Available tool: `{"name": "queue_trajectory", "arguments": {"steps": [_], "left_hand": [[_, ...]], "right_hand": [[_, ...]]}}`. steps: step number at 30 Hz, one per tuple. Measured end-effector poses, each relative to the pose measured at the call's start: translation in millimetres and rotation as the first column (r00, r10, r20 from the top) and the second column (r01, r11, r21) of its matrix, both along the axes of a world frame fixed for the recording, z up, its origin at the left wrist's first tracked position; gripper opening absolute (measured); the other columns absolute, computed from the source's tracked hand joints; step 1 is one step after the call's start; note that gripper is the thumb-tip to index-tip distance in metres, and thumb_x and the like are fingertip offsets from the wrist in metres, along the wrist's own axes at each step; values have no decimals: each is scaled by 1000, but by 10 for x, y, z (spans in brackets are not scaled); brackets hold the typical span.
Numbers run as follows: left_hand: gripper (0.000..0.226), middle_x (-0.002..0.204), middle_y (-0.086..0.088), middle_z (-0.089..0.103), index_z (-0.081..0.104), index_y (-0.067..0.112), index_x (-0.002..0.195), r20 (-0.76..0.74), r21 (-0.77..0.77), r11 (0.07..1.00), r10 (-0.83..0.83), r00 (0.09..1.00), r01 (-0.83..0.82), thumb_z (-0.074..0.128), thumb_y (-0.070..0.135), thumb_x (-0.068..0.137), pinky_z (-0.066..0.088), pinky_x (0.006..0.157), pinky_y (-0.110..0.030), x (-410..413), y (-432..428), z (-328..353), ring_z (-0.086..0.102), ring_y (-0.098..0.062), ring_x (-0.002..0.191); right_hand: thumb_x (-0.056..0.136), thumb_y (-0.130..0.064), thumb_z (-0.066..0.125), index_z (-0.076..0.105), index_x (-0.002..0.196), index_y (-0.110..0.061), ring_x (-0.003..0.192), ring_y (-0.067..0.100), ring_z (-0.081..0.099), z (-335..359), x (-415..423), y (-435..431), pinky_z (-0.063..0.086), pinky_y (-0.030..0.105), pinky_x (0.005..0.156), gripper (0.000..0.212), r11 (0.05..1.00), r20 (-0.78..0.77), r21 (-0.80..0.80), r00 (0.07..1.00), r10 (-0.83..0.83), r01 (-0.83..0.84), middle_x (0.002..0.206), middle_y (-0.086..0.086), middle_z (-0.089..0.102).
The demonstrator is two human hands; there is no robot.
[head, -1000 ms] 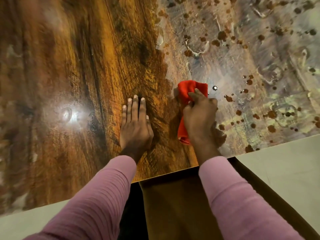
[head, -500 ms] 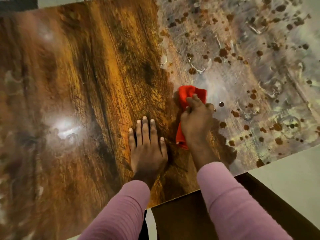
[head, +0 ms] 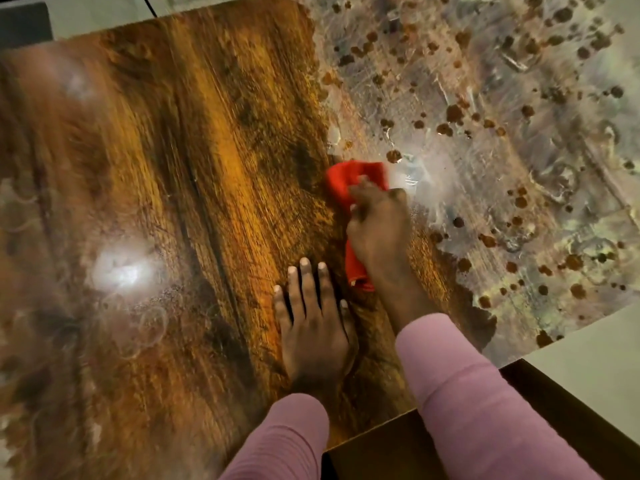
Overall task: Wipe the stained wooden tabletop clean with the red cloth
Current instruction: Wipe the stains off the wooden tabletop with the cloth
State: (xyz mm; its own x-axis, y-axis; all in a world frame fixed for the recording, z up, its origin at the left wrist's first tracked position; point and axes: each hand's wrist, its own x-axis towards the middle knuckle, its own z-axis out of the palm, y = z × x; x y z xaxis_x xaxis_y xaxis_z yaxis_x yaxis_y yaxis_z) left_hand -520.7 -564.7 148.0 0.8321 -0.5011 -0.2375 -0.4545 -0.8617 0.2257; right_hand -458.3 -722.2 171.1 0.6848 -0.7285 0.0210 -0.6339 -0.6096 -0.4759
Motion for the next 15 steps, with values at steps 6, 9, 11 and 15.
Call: {"name": "queue_trajectory", "arguments": {"steps": [6,9,11,15], "left_hand": [[64,160,-15,25,30,10,152,8,-22,1000,-7,1000,7,30,43,97,16,118,-55,5,-8,-15,20,-33,148],[65,159,-16,27,31,9,152,5,-9,1000,-14,1000,14,29,45,97,17,117,-57,6,-12,-26,21,-34,147],[66,159,-16,27,31,9,152,2,2,1000,-18,1000,18,28,46,97,17,117,-57,10,-18,-27,21,-35,148],[66,158,-16,28,33,9,151,4,18,1000,-18,1000,18,26,46,97,18,117,-57,19,-22,-8,23,-35,147]], "right_hand": [[91,-19,54,61,124,-29,101,22,47,9,-33,-319,37,25,68,35,897,-102,-122,905,414,-424,136,-10,54],[89,-14,56,60,124,-27,102,23,50,-39,200,-491,43,27,79,38,985,39,5,985,-171,171,131,0,55],[83,-10,60,64,120,-24,100,28,53,-40,383,-380,49,37,84,39,953,96,23,948,-303,302,122,2,59],[85,-13,61,65,119,-27,106,20,47,-48,515,-143,48,33,80,37,974,11,-25,974,225,-225,133,-10,56]]}}
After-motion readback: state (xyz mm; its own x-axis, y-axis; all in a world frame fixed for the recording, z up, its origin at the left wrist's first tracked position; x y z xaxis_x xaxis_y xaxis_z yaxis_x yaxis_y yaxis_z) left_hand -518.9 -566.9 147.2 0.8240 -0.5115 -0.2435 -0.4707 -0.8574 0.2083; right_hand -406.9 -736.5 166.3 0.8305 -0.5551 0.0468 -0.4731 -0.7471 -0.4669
